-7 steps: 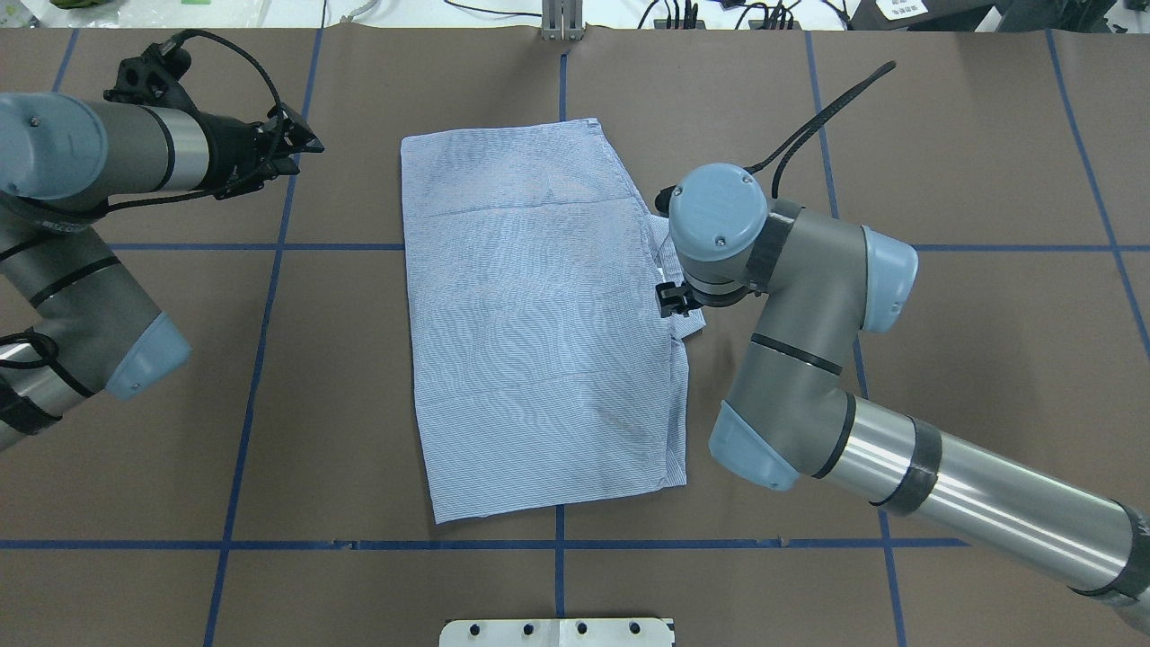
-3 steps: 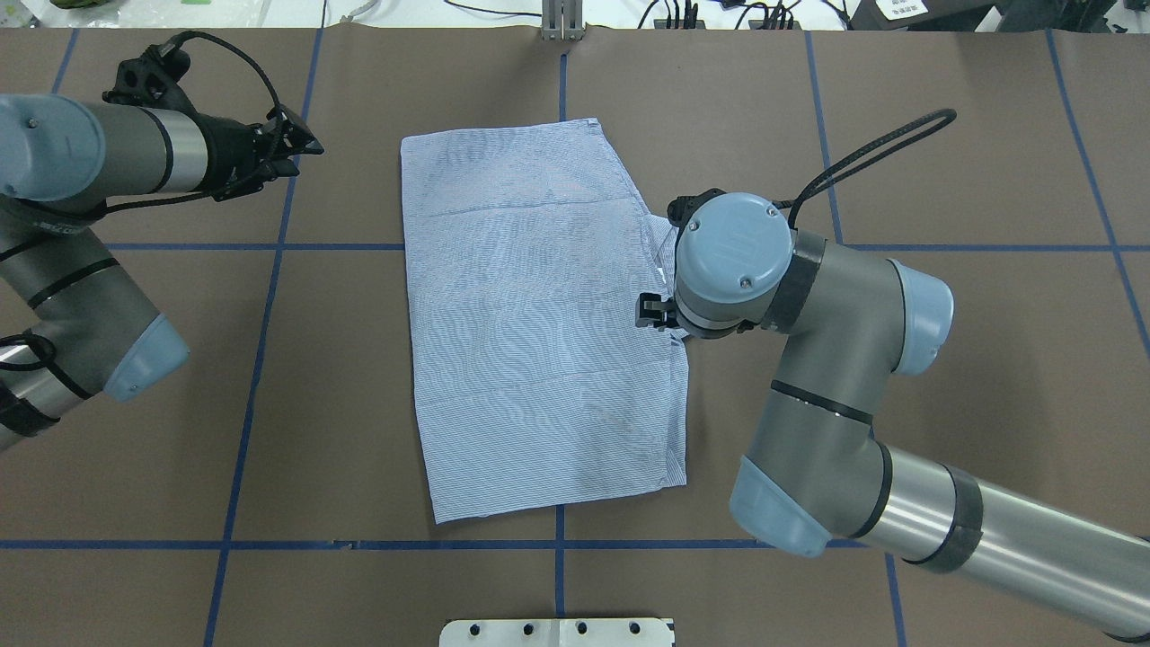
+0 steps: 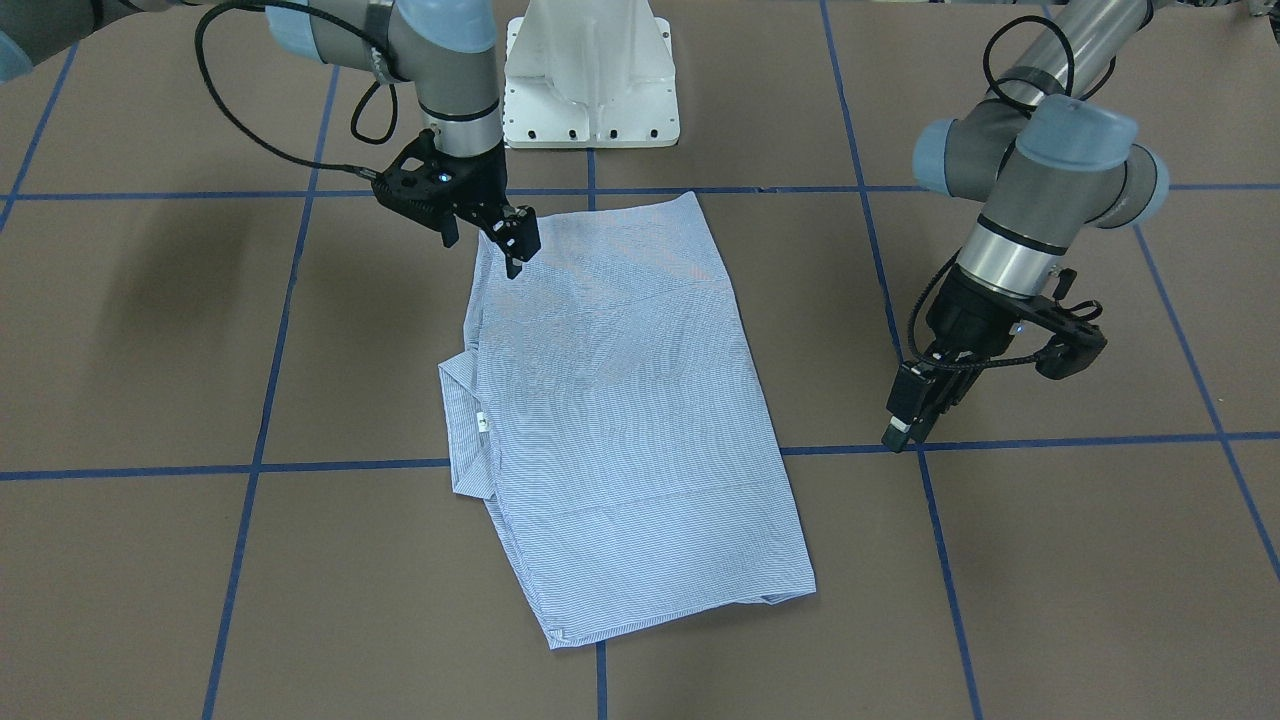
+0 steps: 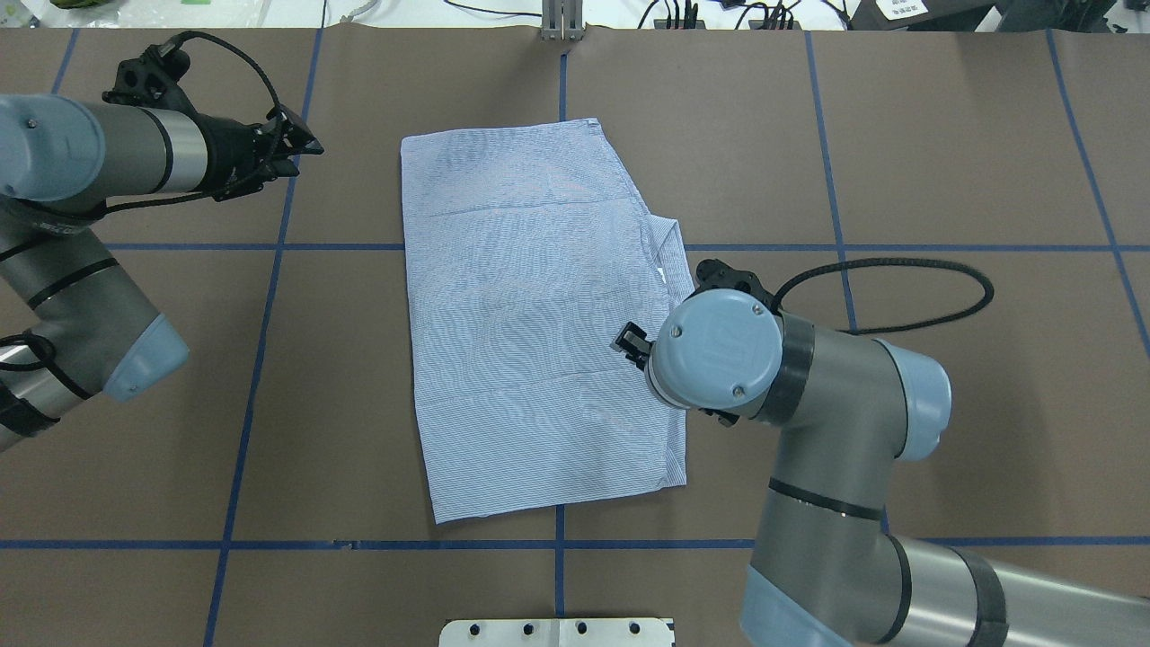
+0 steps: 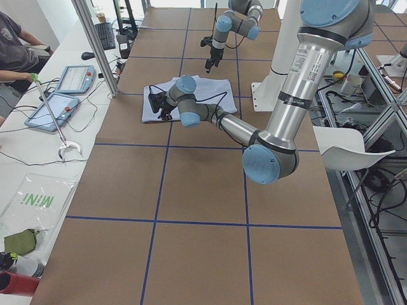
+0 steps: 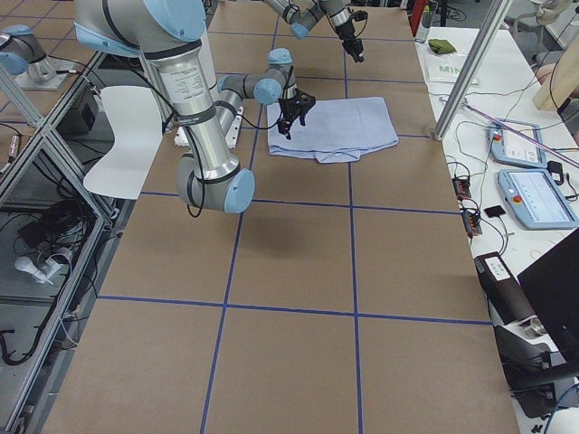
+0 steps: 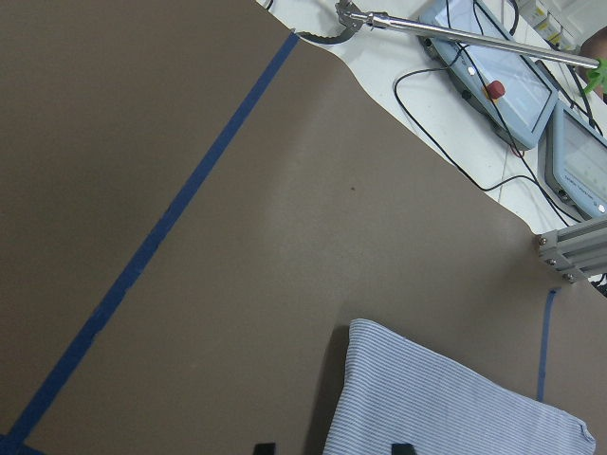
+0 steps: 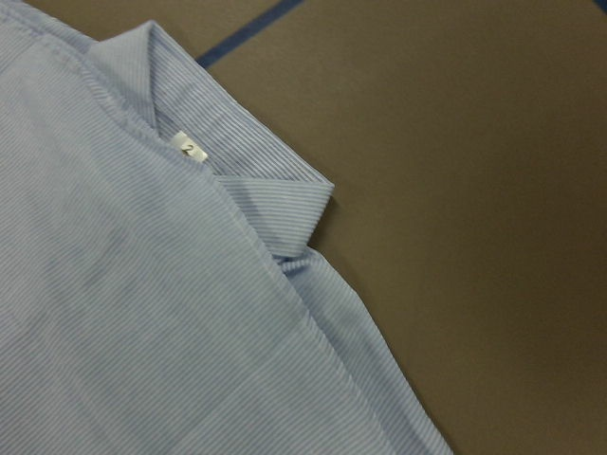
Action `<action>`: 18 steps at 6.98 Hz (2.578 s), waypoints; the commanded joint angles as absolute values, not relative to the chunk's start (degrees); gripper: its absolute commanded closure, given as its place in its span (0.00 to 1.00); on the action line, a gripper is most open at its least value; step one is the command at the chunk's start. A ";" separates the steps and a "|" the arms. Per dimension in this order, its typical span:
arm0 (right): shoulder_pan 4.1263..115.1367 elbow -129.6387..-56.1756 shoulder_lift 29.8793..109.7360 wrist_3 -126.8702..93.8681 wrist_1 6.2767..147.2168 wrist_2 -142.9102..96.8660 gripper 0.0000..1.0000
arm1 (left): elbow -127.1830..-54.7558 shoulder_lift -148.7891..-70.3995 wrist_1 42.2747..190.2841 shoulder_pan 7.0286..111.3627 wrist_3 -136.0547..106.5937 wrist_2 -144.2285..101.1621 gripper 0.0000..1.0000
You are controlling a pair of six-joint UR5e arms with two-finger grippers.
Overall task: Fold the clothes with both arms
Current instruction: 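Move the right gripper to the shirt corner nearest the robot, then hold the right gripper at the near corner while the left gripper approaches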
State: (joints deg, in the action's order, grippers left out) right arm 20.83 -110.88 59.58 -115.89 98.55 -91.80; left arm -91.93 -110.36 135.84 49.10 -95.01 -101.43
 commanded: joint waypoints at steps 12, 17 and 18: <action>11.43 -109.69 67.68 -139.04 86.57 -83.41 0.16 | -92.37 -109.51 135.79 49.31 -95.10 -104.85 0.34; 11.16 -108.63 67.32 -138.60 86.57 -83.50 0.17 | -93.60 -107.40 136.14 49.31 -95.01 -104.76 0.34; 11.08 -108.63 67.24 -138.60 86.57 -83.58 0.22 | -93.69 -107.40 136.14 49.39 -94.92 -104.77 0.34</action>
